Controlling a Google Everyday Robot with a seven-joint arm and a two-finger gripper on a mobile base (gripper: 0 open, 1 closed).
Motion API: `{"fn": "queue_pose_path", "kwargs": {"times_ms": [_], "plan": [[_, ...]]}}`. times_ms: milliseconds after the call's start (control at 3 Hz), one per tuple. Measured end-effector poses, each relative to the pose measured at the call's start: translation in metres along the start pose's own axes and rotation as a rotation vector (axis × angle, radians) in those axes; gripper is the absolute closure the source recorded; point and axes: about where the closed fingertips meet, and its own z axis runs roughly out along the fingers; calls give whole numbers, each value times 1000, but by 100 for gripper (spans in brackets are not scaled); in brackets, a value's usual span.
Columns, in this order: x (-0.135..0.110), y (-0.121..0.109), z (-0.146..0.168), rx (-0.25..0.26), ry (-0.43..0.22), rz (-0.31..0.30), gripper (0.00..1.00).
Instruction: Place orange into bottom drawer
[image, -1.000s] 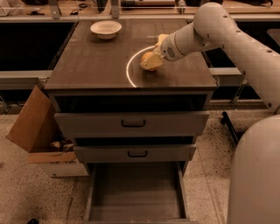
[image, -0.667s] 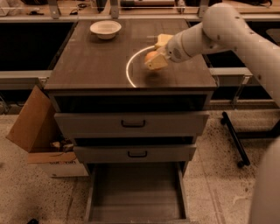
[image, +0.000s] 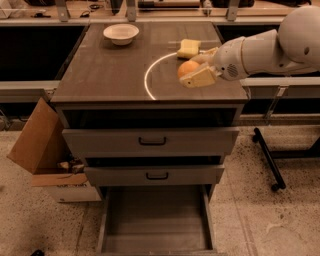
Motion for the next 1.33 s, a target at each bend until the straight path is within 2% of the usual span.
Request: {"fn": "queue_pose_path", "kwargs": {"times_ms": [333, 667, 1000, 1333], "plan": [[0, 0, 0, -1, 0, 1, 100], [12, 16, -3, -29, 8, -5, 100], [33, 48, -11, -58, 18, 0, 100], [72, 95, -11, -114, 61, 24, 100]]}}
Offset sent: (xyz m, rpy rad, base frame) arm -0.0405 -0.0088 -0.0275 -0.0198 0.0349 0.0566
